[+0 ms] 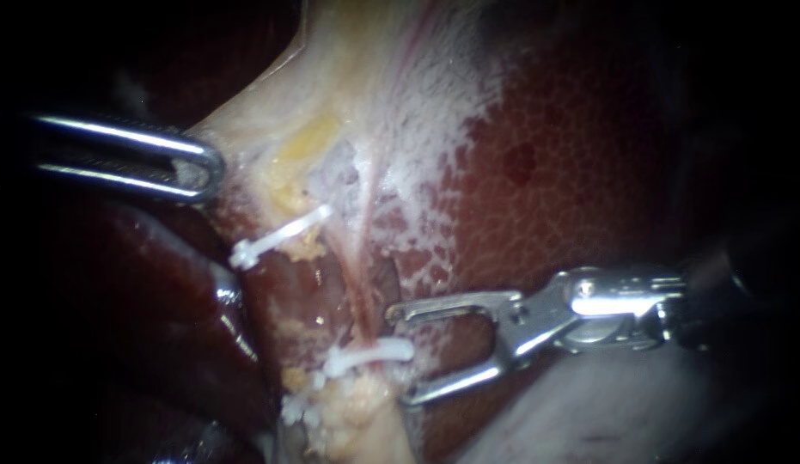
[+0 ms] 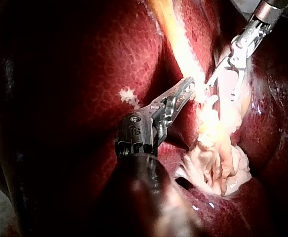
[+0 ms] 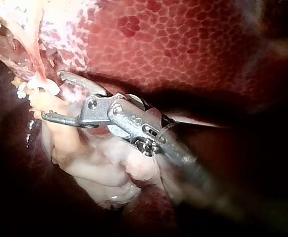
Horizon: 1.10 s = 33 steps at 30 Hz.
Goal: Going back first clip right tube
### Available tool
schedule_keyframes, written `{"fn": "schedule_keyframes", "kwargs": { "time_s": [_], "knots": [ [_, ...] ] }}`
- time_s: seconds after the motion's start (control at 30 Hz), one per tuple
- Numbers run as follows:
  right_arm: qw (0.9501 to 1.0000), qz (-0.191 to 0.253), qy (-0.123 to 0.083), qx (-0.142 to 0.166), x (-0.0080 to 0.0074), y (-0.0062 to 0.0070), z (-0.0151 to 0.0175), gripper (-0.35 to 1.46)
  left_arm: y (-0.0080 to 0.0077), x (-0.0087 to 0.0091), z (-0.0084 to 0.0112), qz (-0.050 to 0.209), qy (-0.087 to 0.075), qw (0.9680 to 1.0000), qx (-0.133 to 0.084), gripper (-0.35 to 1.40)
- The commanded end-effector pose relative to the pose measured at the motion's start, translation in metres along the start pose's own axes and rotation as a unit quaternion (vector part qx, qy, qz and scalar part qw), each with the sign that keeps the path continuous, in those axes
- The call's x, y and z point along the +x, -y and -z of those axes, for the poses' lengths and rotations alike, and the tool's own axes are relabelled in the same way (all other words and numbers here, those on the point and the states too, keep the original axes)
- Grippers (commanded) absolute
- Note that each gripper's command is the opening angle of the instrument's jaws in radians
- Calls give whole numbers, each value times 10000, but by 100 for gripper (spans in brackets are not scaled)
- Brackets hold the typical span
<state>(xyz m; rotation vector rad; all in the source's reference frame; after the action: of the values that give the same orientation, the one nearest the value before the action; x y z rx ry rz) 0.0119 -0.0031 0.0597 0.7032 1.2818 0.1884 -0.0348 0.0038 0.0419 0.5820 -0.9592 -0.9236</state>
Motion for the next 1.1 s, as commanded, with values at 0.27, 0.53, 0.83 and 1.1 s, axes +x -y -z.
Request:
{"fn": "schedule_keyframes", "kwargs": {
  "time_s": [0.27,0.53,0.83,1.1],
  "knots": [
    [9998,55,-45,-193,20,3,43,60,-5,3,-2,-10,2,10000,3,-35],
    [9993,22,-76,-378,36,2,62,60,-5,3,-2,-11,2,10000,3,-35],
    [9983,-42,-97,-571,40,2,65,60,-10,12,-12,-68,-16,10000,14,-35],
    [9982,-45,-98,-591,40,3,64,60,-20,30,-32,-10,-95,9999,49,-35]
  ]
}}
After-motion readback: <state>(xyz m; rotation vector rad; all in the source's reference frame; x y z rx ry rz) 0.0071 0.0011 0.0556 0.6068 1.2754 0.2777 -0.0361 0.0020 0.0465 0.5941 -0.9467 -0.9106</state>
